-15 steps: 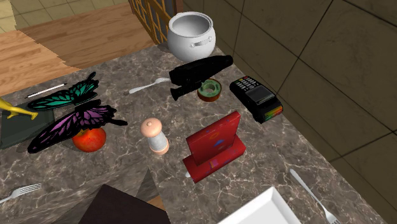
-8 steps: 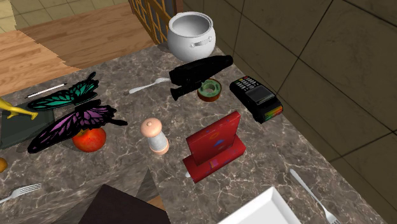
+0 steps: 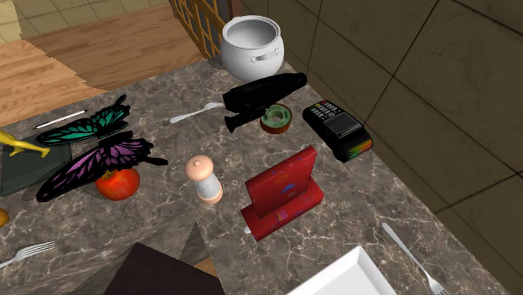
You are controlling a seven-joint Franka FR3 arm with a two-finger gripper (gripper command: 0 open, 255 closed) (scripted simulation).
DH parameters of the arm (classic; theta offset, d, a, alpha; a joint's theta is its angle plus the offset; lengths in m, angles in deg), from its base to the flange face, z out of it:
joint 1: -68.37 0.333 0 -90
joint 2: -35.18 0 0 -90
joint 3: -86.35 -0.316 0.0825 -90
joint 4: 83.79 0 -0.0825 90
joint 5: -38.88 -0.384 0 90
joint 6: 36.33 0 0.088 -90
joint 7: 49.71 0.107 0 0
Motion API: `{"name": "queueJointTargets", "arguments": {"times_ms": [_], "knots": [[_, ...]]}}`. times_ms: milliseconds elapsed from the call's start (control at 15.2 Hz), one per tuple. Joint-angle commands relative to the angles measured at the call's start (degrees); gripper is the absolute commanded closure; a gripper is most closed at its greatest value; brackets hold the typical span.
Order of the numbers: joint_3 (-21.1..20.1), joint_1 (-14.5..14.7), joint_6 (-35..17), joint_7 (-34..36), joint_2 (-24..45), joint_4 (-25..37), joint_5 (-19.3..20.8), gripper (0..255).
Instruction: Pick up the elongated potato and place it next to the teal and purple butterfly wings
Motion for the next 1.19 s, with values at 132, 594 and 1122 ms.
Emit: {"name": "queueJointTargets", "arguments": {"times_ms": [132, 594, 1122], "knots": [[0.68, 0.55, 0.24, 0.95, 1.48, -0.86, 1.42, 255], [0.65, 0.89, 0.15, 1.46, 1.56, -0.95, 1.58, 0], [-1.93, -2.12, 5.85, -4.79, -5.53, 1.37, -6.95, 0]]}}
